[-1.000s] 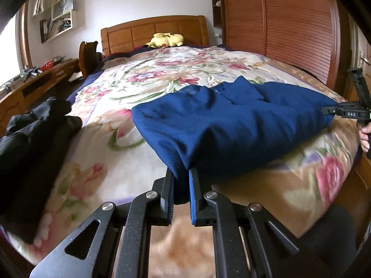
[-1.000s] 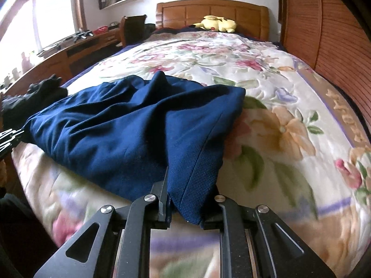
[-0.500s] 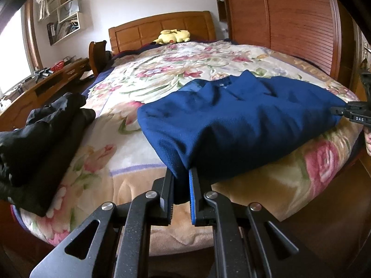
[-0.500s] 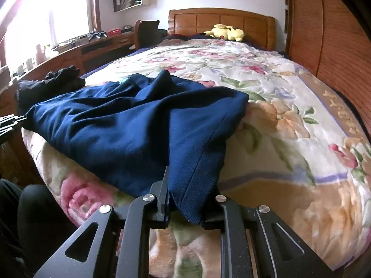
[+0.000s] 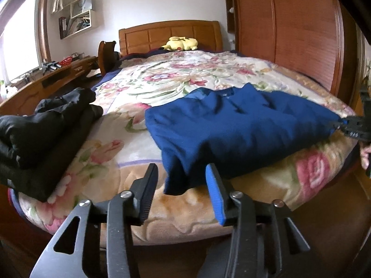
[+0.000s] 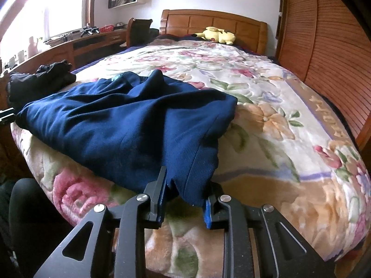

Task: Fold large clothes

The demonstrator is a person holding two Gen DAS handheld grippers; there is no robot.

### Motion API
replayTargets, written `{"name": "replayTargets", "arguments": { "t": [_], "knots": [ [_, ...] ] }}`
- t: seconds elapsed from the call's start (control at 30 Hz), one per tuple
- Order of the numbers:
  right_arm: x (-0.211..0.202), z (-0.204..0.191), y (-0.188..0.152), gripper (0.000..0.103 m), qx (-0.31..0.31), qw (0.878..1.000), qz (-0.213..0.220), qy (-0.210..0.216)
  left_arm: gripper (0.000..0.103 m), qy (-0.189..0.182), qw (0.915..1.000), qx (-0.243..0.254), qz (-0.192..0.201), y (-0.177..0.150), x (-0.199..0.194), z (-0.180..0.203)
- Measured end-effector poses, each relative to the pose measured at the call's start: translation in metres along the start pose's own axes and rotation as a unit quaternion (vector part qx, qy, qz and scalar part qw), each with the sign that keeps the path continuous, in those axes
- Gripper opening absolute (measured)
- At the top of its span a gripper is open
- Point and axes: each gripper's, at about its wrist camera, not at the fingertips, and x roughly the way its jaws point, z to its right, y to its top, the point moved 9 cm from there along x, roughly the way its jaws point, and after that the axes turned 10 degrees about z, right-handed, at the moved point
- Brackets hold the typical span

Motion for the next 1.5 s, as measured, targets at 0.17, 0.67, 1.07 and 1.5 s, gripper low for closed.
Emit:
{"name": "replayTargets", "arguments": {
  "t": [0.17, 0.67, 1.07, 1.5],
  "knots": [
    [-0.008, 0.005, -0.002, 0.037, -0.004, 1.0, 0.005, -0.009, 0.079, -0.021, 0.9997, -0.009, 0.008, 0.009, 0.007, 0.016],
    [-0.046, 0.006, 0.029, 0.075, -0.006, 0.999, 0.047, -0.022, 0.079, -0.058, 0.9977, -0.008, 0.033, 0.048, 0.05, 0.086],
    [-0.02, -0.013, 0.029, 0.082, -0.011, 1.0, 0.024, -0.009, 0.079, -0.062, 0.9981, 0.002, 0.001, 0.027, 0.085, 0.123],
    [0.0, 0.0, 0.022, 0.086, -0.001, 1.0, 0.004, -0.026, 0.079, -0.07, 0.9974, 0.002, -0.016, 0.007, 0.096, 0.126]
  ]
}}
